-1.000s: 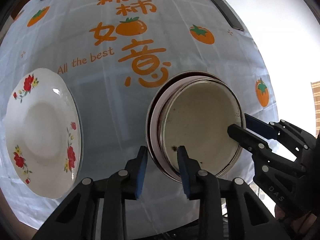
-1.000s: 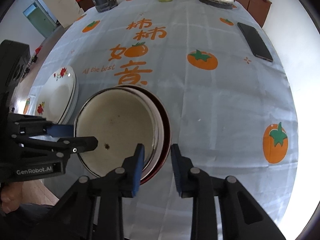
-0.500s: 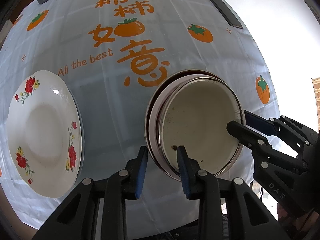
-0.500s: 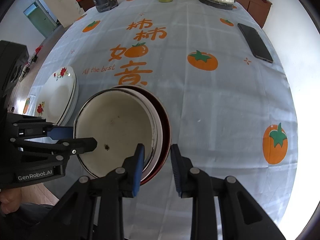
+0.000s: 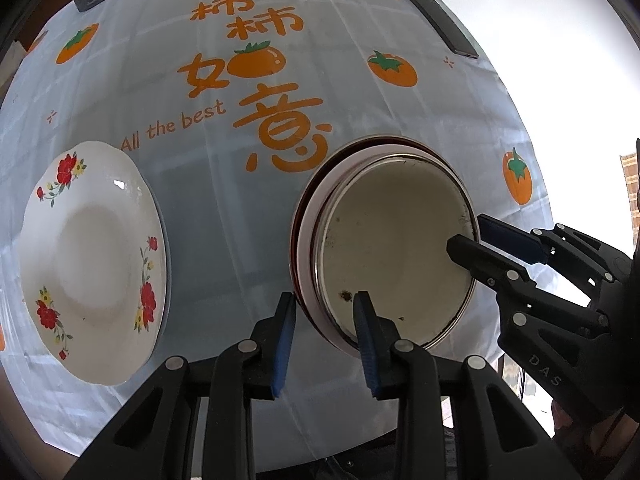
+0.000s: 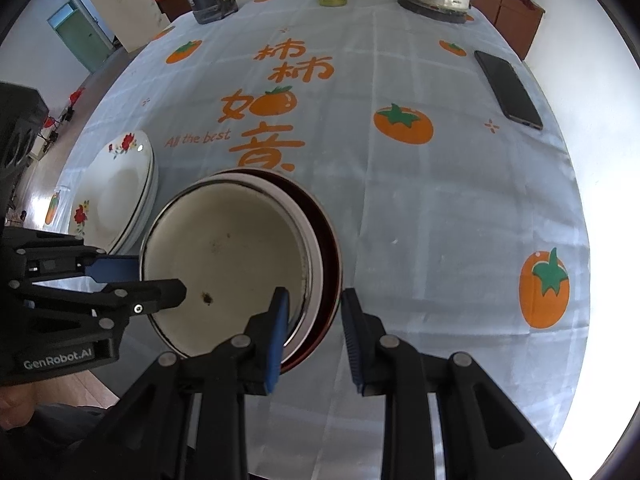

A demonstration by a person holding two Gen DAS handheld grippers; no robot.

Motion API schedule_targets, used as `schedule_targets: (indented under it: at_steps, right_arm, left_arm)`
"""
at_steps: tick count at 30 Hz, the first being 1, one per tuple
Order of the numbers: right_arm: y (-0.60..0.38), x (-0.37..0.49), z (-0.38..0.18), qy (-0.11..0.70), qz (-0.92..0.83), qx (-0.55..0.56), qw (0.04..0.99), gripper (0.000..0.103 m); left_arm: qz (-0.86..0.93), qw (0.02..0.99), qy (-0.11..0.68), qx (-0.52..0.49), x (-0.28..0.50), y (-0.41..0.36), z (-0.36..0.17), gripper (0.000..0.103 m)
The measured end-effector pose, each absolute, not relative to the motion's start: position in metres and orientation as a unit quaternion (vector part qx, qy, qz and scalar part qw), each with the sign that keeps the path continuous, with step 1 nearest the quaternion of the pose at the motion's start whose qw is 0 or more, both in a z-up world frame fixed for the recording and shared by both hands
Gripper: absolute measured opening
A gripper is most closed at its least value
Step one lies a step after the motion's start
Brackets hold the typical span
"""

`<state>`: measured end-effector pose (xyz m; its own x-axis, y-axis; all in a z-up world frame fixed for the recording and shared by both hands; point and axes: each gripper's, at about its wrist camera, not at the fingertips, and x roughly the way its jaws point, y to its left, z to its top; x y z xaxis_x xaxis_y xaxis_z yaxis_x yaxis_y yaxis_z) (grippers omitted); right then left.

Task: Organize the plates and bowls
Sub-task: 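Close both grippers on the nested bowl stack's rim and lift it, then carry the nested bowl stack with both grippers over the flower plate stack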

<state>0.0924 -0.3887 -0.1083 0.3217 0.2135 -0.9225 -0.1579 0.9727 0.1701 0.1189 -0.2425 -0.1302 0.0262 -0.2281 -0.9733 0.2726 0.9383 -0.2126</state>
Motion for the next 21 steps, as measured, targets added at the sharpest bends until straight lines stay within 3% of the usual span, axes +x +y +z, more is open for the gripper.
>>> schedule_targets:
  at_steps: [21]
  right_arm:
    - [-0.364,0.096,-0.090,0.562,0.136,-0.004,0.816,0.027]
  left_arm:
    - [-0.160,0.733,0.661,0.005,0.116,-0.217,-0.108,0.032]
